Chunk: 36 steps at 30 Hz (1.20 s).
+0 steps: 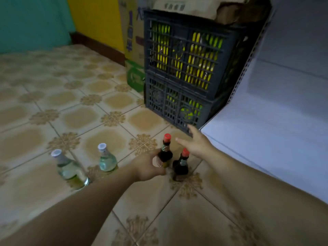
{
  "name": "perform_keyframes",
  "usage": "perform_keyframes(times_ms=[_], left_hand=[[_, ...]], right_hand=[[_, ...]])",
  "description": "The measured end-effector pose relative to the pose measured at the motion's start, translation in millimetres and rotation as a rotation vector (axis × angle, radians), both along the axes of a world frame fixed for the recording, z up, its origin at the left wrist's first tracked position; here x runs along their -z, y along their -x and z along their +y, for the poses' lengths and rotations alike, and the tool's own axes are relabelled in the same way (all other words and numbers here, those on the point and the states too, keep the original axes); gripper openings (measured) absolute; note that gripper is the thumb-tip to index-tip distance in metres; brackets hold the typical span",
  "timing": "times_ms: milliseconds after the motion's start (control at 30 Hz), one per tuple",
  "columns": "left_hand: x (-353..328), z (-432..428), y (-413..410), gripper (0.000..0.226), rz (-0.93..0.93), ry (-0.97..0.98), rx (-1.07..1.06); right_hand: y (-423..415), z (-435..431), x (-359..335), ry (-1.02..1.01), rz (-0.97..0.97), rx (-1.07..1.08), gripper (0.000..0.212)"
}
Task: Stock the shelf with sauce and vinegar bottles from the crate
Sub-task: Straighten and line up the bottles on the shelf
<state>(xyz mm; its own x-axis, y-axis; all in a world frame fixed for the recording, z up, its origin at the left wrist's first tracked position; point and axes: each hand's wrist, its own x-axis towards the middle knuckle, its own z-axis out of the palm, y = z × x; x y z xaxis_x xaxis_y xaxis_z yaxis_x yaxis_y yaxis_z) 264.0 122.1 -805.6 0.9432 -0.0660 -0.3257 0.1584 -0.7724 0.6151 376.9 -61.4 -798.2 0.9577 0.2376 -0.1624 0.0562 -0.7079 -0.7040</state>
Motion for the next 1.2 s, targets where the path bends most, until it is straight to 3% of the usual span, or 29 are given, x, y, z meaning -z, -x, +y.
perform_keyframes(times_ms=[100, 233, 400, 500, 667, 767, 833, 1000, 1067, 1200], left_hand=[[39.3, -7.7, 20.9, 0.093, 0.079, -0.042, 0.002], [60.7, -3.4, 31.2, 0.095, 0.125, -0.079, 0.048], [63.5, 2.4, 26.7, 0.092, 0.114, -0.025, 0.003], [68.6, 6.1, 30.9, 0.093, 0.108, -0.011, 0.004], [75.8, 16.5, 38.5, 0.101, 0.077, 0.050, -0.017], [65.1, 21.0, 41.9, 0.109, 0.051, 0.278, -0.048], [48.6, 24.3, 44.5, 0.102, -0.005, 0.493, -0.046], [-7.2, 43.6, 53.5, 0.088, -0.106, 0.799, -0.163], [-26.9, 51.2, 59.6, 0.083, -0.087, 0.951, -0.165], [-56.1, 68.4, 70.5, 0.079, 0.044, 1.323, -0.098]], right_hand=[[14.7, -3.7, 56.2, -0.081, 0.145, -0.004, 0.100], [22.1, -9.3, 90.6, 0.055, 0.081, -0.031, 0.084], [36.1, -5.6, 87.2, 0.191, -0.097, 0.037, 0.038], [50.2, -3.6, 80.2, 0.179, -0.139, -0.042, 0.029], [62.3, 13.1, 39.5, -0.009, -0.179, -0.123, 0.019], [63.6, 30.1, 1.8, -0.163, -0.220, -0.080, 0.016], [63.0, 42.6, -24.1, -0.275, -0.277, -0.017, 0.012], [69.0, 78.9, -84.2, -0.633, -0.364, 0.054, 0.017], [70.4, 89.7, -101.9, -0.725, -0.210, -0.018, 0.020], [78.6, 100.4, -118.7, -0.986, 0.305, -0.278, 0.020]])
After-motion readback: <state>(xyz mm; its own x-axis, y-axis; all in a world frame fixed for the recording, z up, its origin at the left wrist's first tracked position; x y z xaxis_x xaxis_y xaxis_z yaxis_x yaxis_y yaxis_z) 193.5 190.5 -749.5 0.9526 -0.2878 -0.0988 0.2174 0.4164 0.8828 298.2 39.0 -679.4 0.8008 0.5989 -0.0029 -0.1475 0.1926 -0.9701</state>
